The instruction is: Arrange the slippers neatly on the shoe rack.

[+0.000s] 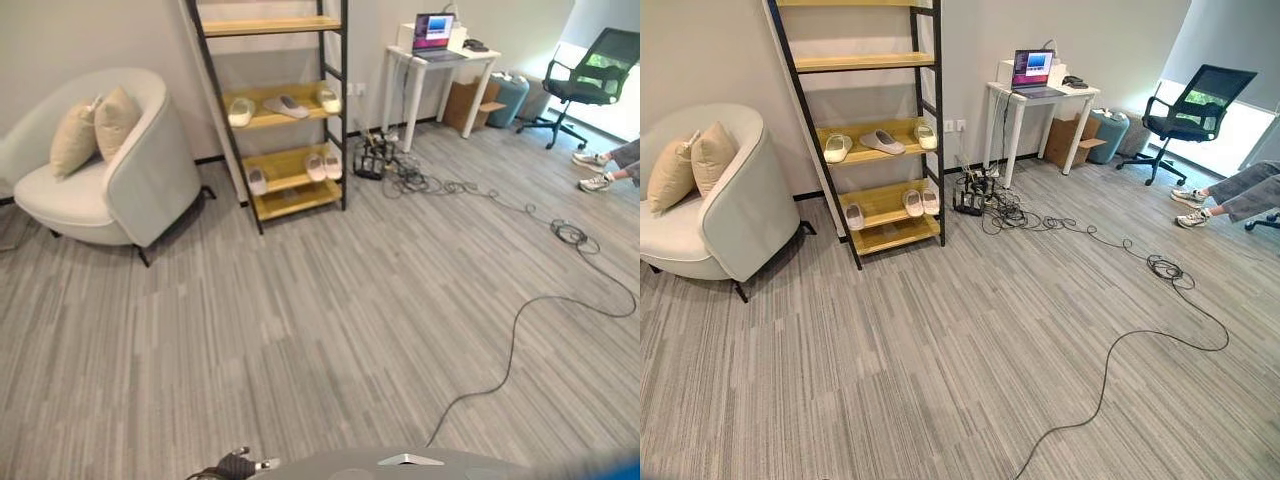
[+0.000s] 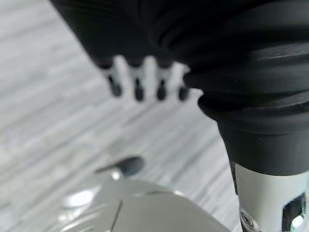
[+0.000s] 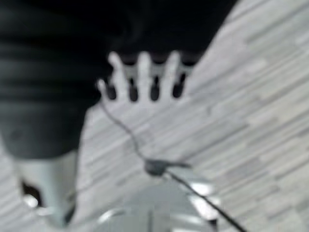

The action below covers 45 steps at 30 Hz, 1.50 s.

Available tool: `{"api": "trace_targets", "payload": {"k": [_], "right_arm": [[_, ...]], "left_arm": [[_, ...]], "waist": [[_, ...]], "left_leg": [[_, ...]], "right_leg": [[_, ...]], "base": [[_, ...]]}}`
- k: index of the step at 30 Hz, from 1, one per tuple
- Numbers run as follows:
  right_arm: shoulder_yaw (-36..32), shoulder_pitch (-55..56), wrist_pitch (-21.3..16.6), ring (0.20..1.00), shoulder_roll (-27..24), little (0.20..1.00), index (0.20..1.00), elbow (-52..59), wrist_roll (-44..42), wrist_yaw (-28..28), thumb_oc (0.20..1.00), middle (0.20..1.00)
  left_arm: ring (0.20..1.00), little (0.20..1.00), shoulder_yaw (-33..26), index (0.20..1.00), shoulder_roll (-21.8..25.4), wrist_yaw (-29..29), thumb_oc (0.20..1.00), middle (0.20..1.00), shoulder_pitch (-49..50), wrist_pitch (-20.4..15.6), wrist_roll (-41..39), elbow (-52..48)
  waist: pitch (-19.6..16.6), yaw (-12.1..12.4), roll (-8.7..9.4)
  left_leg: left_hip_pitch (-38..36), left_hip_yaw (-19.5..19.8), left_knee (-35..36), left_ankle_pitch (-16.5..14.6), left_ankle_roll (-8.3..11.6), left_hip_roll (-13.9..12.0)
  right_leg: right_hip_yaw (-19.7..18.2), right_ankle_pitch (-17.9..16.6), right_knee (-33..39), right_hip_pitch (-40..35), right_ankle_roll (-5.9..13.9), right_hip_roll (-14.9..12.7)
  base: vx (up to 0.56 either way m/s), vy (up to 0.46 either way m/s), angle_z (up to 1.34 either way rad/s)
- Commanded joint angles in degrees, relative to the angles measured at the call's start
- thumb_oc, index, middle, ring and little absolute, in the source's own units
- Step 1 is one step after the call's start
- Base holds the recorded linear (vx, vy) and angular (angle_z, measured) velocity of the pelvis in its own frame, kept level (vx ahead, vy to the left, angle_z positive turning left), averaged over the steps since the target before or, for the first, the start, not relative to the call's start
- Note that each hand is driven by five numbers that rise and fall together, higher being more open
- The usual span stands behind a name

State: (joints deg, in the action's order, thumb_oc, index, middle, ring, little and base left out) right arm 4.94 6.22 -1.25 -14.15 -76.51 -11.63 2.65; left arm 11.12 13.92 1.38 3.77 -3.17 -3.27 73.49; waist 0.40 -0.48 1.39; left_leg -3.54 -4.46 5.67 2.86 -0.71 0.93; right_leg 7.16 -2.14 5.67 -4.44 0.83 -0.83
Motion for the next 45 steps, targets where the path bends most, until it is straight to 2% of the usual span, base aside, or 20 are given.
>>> {"api": "trace_targets", "payload": {"k": [1,9,12,16,18,19,21,22,24,25,26,27,28,30,33,34,37,41,43,45], "right_arm": [[1.18,-3.4,-0.13,1.0,-2.47,1.0,1.0,-0.37,-0.68,0.11,1.0,1.0],[1.17,-5.16,-0.07,1.0,-4.06,1.0,1.0,1.36,-1.9,0.83,1.0,1.0],[1.57,-5.41,-0.15,1.0,-4.71,1.0,1.0,2.42,-1.58,1.34,1.0,1.0],[3.36,-7.84,0.28,1.0,-6.82,1.0,1.0,4.65,-0.5,1.06,1.0,1.0],[4.82,-8.83,0.53,1.0,-6.89,1.0,1.0,5.85,0.35,1.15,1.0,1.0],[6.27,-9.78,0.57,1.0,-6.76,1.0,1.0,7.07,1.11,1.06,1.0,1.0],[6.59,-10.48,0.36,1.0,-6.55,1.0,1.0,7.79,1.2,1.04,1.0,1.0],[7.25,-11.13,0.05,1.0,-6.03,1.0,1.0,8.01,2.59,0.39,1.0,1.0],[7.2,-11.24,0.36,1.0,-5.99,1.0,1.0,7.53,4.16,0.74,1.0,1.0],[4.96,-10.14,0.47,1.0,-5.93,1.0,1.0,6.59,3.83,0.22,1.0,1.0],[4.95,-10.13,0.47,1.0,-5.94,1.0,1.0,6.6,3.83,0.22,1.0,1.0],[3.68,-9.11,0.61,1.0,-5.85,1.0,1.0,6.56,3.31,0.12,1.0,1.0],[3.41,-8.66,0.71,1.0,-5.65,1.0,1.0,6.82,3.28,0.18,1.0,1.0],[3.07,-7.81,0.78,1.0,-5.47,1.0,1.0,7.33,2.91,-0.27,1.0,1.0],[2.35,-7.75,0.66,1.0,-5.04,1.0,1.0,7.81,2.58,-0.91,1.0,1.0],[2.59,-7.7,0.39,1.0,-4.55,1.0,1.0,7.86,2.39,-0.9,1.0,1.0],[3.01,-6.93,0.21,1.0,-3.96,1.0,1.0,7.79,2.45,-0.98,1.0,1.0],[3.84,-5.91,0.39,1.0,-3.55,1.0,1.0,7.06,2.93,-0.81,1.0,1.0],[4.26,-5.56,0.79,1.0,-3.39,1.0,1.0,6.53,3.62,-0.41,1.0,1.0],[4.3,-5.43,1.12,1.0,-3.49,1.0,1.0,5.65,3.78,-0.23,1.0,1.0]], "left_arm": [[1.0,1.0,0.9,1.0,-2.22,0.9,1.0,1.0,-2.96,-0.53,0.99,1.88],[1.0,1.0,0.94,1.0,-1.04,1.25,1.0,1.0,-4.04,0.28,0.4,2.5],[1.0,1.0,0.96,1.0,-1.11,2.01,1.0,1.0,-3.97,0.36,-0.26,2.39],[1.0,1.0,1.88,1.0,-0.54,1.11,1.0,1.0,-5.05,1.39,1.04,2.4],[1.0,1.0,2.43,1.0,-0.45,1.04,1.0,1.0,-4.95,1.79,2.43,3.27],[1.0,1.0,2.02,1.0,-1.23,2.18,1.0,1.0,-2.92,2.34,3.58,4.9],[1.0,1.0,0.91,1.0,-2.09,2.92,1.0,1.0,-1.64,2.78,3.29,6.31],[1.0,1.0,0.83,1.0,-2.03,2.37,1.0,1.0,-1.39,2.62,3.91,6.68],[1.0,1.0,-0.58,1.0,-2.03,2.91,1.0,1.0,-0.24,2.87,3.49,7.91],[1.0,1.0,-1.87,1.0,-1.17,1.87,1.0,1.0,-0.01,2.84,2.81,8.15],[1.0,1.0,-1.87,1.0,-1.18,1.87,1.0,1.0,-0.01,2.84,2.81,8.15],[1.0,1.0,-2.29,1.0,-0.77,1.73,1.0,1.0,-0.16,2.9,3.36,8.53],[1.0,1.0,-2.27,1.0,-0.52,1.66,1.0,1.0,-0.24,2.62,3.73,8.25],[1.0,1.0,-2.03,1.0,-0.12,1.23,1.0,1.0,-0.83,2.67,3.62,6.89],[1.0,1.0,-2.04,1.0,0.8,0.11,1.0,1.0,-2.85,2.38,0.96,3.85],[1.0,1.0,-0.94,1.0,0.66,-0.33,1.0,1.0,-3.85,1.8,0.21,2.67],[1.0,1.0,0.67,1.0,0.28,-0.44,1.0,1.0,-4.21,1.03,-0.43,1.17],[1.0,1.0,1.14,1.0,-0.24,-0.75,1.0,1.0,-4.87,0.33,0.17,1.19],[1.0,1.0,0.71,1.0,-0.35,-0.63,1.0,1.0,-4.98,0.3,0.08,1.86],[1.0,1.0,0.43,1.0,-0.32,-0.43,1.0,1.0,-4.66,0.35,0.4,2.67]], "waist": [[3.85,-0.55,-1.09],[6.91,-0.64,-1.89],[8.56,-0.39,-1.52],[12.56,0.14,-0.8],[12.56,0.55,-0.92],[11.47,2.27,-1.39],[10.11,4.29,-2.3],[9.92,6.47,-0.98],[8.5,7.77,-0.31],[7.18,8.54,1.6],[7.06,8.6,1.49],[6.27,8.24,3.16],[6.13,7.94,3.28],[7.38,5.75,0.77],[9.2,3.16,-2.2],[10.42,1.29,-2.73],[11.48,-0.88,-2.8],[11.85,-3.68,-1.63],[11.46,-4.25,-1.17],[10.19,-3.85,-0.69]], "left_leg": [[0.09,5.48,-0.67,-4.04,2.65,-2.81],[2.03,5.6,-4.38,-4.39,2.88,-4.2],[7.15,5.04,-15.28,-6.13,3.51,-3.62],[19.62,0.9,-34.98,-1.02,4.02,-4.97],[21.93,-1.5,-34.92,-2.23,3.48,-4.42],[25.02,-4.68,-29.06,-4.73,1.77,-1.81],[26.61,-5.6,-19.2,-0.76,2.02,-1.69],[29.26,-5.92,-12.16,1.47,2.63,-1.73],[27.36,-3.04,-10.2,2.24,2.2,-1.28],[27.4,-0.93,-12.42,4.05,0.2,1.42],[27.55,-0.9,-12.42,4.09,0.22,1.27],[27.23,-1.74,-13.8,2.9,-1.29,3.18],[25.46,-1.63,-13.98,1.7,-2.45,4.06],[19.57,-0.34,-13.25,-1.19,-5.07,4.41],[10.27,2.67,-11.11,-4.71,-6.27,4.45],[5.73,4.47,-10.68,-6.59,-6.02,4.81],[0.61,7.34,-9.73,-8.75,-5.44,4.96],[-6.47,12.53,-7.95,-13.85,-2.76,4.17],[-8.79,14.16,-8.42,-15.81,-1.91,3.5],[-8.96,15.52,-10.5,-16.23,-1.13,2.69]], "right_leg": [[-0.15,5.44,-0.67,-3.25,4.23,-2.86],[-1.41,8.47,-7.63,0.72,2.11,-2.23],[-2.03,10.21,-9.97,1.65,0.85,-2.15],[-0.71,12.22,-11.01,0.64,-1.03,-2.28],[-0.56,13.38,-10.91,-0.11,-0.84,-2.24],[-1.03,15.42,-10.28,-2.43,0.14,-2.08],[-1.86,16.5,-8.79,-5.95,1.24,-1.26],[-2.63,17.54,-7.6,-10.41,2.25,-2.12],[-3.91,17.71,-8.25,-12.06,3.29,-2.42],[-4.33,13.4,-13.22,-11.4,5.35,-4.21],[-4.41,13.3,-13.2,-11.23,5.32,-4.08],[-5.08,5.7,-18.88,-10.3,8.09,-5.85],[-5.52,-1.21,-26.27,-7.73,9.07,-7.26],[-6.44,-11.49,-44.11,0.0,8.01,-8.07],[-1.56,-6.12,-54.75,8.97,6.6,-9.37],[0.5,-1.62,-52.37,13.07,5.87,-9.01],[1.6,1.92,-43.73,17.66,4.79,-7.03],[-3.85,-1.64,-16.51,20.49,7.2,-5.63],[-6.54,-3.97,-12.9,21.92,8.35,-5.76],[-7.08,-3.62,-12.51,19.57,7.35,-5.1]], "base": [[0.08,-0.12,0.04],[0.06,-0.104,0.0],[0.09,-0.146,-0.01],[0.12,-0.185,0.07],[0.29,-0.045,0.25],[0.5,0.077,-0.04],[0.74,0.126,-0.55],[0.61,0.098,-0.39],[0.74,0.154,-0.21],[0.72,0.149,-0.59],[0.63,0.146,-0.72],[0.41,0.18,-0.36],[0.56,0.291,-0.03],[0.54,0.313,-0.02],[0.65,0.199,0.45],[0.52,0.072,0.58],[0.47,-0.062,0.63],[0.53,-0.23,0.84],[0.49,-0.282,0.88],[0.46,-0.322,0.88]]}}
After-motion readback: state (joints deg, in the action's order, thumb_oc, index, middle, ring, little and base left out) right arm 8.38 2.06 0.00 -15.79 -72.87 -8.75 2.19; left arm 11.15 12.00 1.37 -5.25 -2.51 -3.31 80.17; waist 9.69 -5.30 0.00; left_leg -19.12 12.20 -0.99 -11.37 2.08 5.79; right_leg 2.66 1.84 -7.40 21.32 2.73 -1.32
